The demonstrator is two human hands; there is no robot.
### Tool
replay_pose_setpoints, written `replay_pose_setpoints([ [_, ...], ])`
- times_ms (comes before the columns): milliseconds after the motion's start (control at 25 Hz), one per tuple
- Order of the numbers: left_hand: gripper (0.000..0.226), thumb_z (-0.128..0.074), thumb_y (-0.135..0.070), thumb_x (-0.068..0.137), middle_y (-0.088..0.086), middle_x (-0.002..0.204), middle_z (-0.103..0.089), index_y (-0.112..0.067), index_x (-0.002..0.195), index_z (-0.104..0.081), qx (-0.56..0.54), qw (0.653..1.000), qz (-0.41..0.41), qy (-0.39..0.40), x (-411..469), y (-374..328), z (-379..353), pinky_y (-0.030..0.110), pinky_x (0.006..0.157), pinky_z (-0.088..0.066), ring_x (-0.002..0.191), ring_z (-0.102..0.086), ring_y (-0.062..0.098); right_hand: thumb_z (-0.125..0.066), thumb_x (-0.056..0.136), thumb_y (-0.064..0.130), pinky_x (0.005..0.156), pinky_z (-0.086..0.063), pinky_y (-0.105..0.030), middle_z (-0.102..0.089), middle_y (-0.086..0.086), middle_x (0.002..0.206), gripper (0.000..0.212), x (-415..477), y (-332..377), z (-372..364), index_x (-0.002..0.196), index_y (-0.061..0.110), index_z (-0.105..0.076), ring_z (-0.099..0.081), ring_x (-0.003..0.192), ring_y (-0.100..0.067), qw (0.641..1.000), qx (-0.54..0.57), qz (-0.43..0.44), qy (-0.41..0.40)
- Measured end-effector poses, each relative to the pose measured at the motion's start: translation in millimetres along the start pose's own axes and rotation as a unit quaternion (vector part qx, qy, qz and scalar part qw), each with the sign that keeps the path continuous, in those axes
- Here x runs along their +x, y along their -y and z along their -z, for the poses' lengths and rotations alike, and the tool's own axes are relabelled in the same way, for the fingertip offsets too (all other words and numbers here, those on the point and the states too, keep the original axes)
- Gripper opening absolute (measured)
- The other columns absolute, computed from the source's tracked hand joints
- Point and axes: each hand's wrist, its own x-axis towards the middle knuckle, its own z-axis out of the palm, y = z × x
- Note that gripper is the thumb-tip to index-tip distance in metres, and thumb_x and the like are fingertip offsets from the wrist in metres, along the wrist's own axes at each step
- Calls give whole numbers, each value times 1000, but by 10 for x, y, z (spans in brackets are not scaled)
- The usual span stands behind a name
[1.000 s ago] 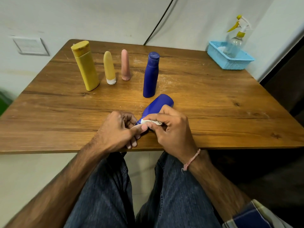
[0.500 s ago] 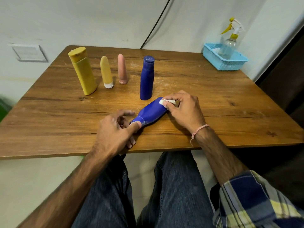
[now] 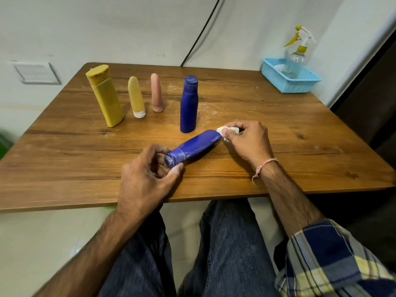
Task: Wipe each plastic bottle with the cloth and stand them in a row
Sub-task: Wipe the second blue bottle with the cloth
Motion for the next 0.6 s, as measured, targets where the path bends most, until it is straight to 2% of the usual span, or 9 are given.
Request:
replay_pose_setpoints([
  [80,38,-87,-25,76,-7,72,-65,-22,108,-65,-13,1000,-3,3,-1,6,3,28,48,-56,57,-64,13,-74,89,23,62,-41,-11,-73,10,90,11,-7,6,2,99,25,-79,-58,76,4,1000,4,6,12],
  [160,36,-86,-31,75,-5,71,-65,-22,104,-67,-15,1000,4,-2,8,21,8,28,48,-56,55,-65,14,-74,89,25,59,-39,-10,-72,10,90,12,-6,18,-8,100,24,-78,-56,75,5,1000,2,12,7],
  [280,30,-85,-41,73,-4,67,-66,-23,91,-69,-40,999,34,-9,11,37,0,28,49,-56,50,-65,19,-75,89,26,64,-42,-9,-73,11,93,13,-11,30,17,100,23,-78,-59,79,3,1000,15,23,-15],
  [360,28,-85,-39,74,0,64,-68,-21,88,-70,-59,997,54,2,12,42,-8,34,48,-58,50,-66,25,-75,88,26,72,-43,-9,-73,10,97,13,-28,53,29,101,24,-79,-62,88,-1,998,-6,58,-18],
  [480,26,-86,-31,75,5,64,-68,-15,87,-70,-78,995,60,18,22,44,-8,37,45,-58,51,-68,30,-75,88,25,82,-50,-23,-71,5,101,14,-40,100,8,101,24,-79,-63,95,-12,993,-60,94,-25],
  [600,25,-86,-28,77,5,62,-68,-13,85,-68,-89,994,62,29,20,27,-14,37,39,-55,47,-67,29,-74,88,25,81,-56,-35,-68,4,95,13,-159,220,-66,100,25,-79,-63,90,-15,992,-67,101,-38],
])
